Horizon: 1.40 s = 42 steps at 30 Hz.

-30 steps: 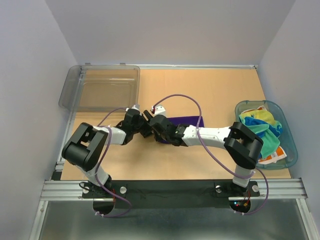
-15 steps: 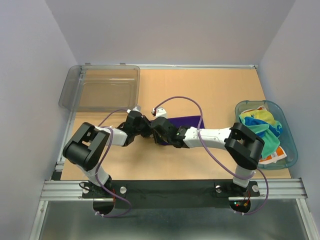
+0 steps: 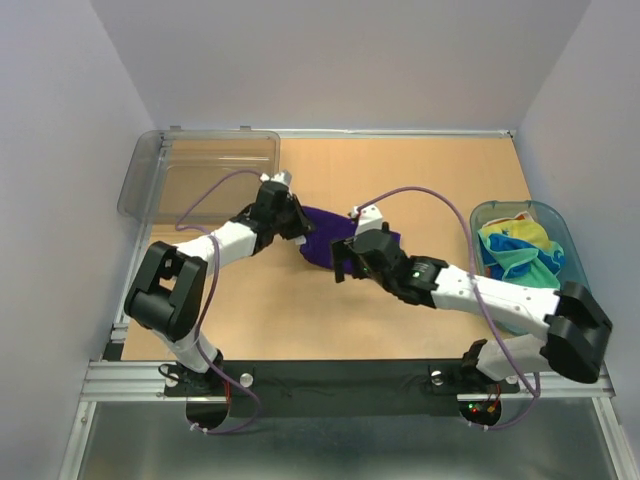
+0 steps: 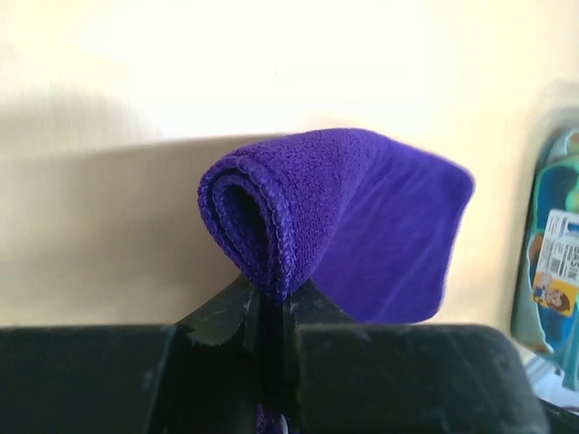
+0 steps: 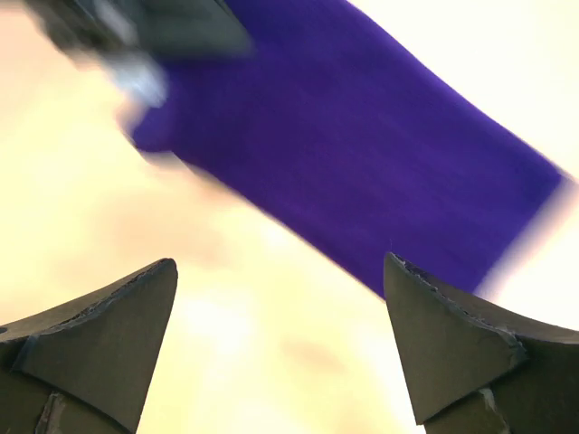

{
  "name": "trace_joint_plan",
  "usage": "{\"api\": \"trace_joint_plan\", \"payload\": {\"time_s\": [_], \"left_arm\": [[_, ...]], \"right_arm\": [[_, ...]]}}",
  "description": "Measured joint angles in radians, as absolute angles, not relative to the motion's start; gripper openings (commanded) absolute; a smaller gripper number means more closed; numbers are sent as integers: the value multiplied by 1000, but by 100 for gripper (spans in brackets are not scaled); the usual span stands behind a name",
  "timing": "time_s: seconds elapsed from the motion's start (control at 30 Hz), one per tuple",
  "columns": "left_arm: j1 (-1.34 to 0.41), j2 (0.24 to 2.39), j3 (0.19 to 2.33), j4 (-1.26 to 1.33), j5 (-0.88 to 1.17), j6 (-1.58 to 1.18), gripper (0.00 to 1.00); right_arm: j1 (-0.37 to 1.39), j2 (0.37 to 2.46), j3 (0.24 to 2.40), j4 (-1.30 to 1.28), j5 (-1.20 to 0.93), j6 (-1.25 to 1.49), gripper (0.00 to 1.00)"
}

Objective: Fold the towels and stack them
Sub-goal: Neatly place the folded towel into the bin

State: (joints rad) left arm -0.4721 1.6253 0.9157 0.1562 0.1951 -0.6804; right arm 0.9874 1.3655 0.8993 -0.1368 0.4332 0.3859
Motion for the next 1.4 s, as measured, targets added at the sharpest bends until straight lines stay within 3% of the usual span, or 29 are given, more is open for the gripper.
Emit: {"api": "trace_joint_plan", "payload": {"time_s": [0.3, 0.67, 1.07, 1.4], "left_arm": [[-323, 1696, 1320, -142, 176, -460, 0], [-141, 1987, 1917, -518, 167, -183, 0], [-48, 2193, 2180, -778, 171, 112, 0], [24, 2230, 2237, -826, 88, 236, 0]], "right_arm": [[956, 1059, 712, -234, 530, 372, 100], [947, 1090, 686, -255, 538, 304, 100], [929, 1309, 759, -262, 505, 218, 100], [929, 1412, 826, -262, 470, 189, 100]]}}
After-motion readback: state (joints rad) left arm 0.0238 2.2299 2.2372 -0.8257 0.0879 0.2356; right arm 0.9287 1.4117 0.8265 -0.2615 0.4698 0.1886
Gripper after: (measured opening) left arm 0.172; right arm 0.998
